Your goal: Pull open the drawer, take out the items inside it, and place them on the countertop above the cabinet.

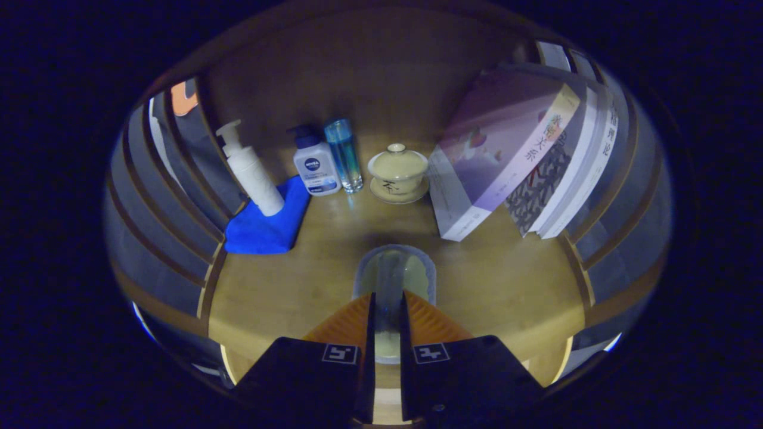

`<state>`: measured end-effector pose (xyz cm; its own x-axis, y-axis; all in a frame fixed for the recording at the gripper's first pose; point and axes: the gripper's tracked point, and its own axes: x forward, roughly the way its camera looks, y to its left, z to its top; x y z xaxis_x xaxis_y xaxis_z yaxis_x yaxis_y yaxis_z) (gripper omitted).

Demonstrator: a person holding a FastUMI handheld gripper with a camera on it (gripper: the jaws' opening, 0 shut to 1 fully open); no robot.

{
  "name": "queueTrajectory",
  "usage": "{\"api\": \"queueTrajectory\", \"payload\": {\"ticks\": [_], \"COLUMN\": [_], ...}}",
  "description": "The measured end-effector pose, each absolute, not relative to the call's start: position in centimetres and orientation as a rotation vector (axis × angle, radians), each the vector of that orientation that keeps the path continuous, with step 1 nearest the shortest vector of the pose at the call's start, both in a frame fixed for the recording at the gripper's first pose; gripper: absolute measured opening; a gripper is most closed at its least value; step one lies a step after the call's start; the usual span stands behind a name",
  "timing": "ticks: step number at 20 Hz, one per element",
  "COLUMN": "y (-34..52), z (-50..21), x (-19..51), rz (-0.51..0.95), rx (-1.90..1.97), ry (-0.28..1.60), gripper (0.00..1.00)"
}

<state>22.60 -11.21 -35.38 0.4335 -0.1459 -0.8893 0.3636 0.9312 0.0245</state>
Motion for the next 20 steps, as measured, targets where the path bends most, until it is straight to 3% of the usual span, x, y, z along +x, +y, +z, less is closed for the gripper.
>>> {"api": "queueTrajectory", "payload": {"ticks": [5,12,14,17,20], "y": [-10.9,-7.5,-6.0,-4.2,-2.6], "z": [-35.5,-31.3,-30.1,-28.3,-26.8], "x": [22.9,20.5,19.0,16.4,12.8], "rz": [-0.288,-0.197,-0.158,-0.11,-0.064], "rx": [0.253,0.252,0.241,0.209,0.203], "ry": [1.056,0.96,0.938,0.886,0.849], "gripper": [0.24,0.68,0.78,0.8,0.98]}}
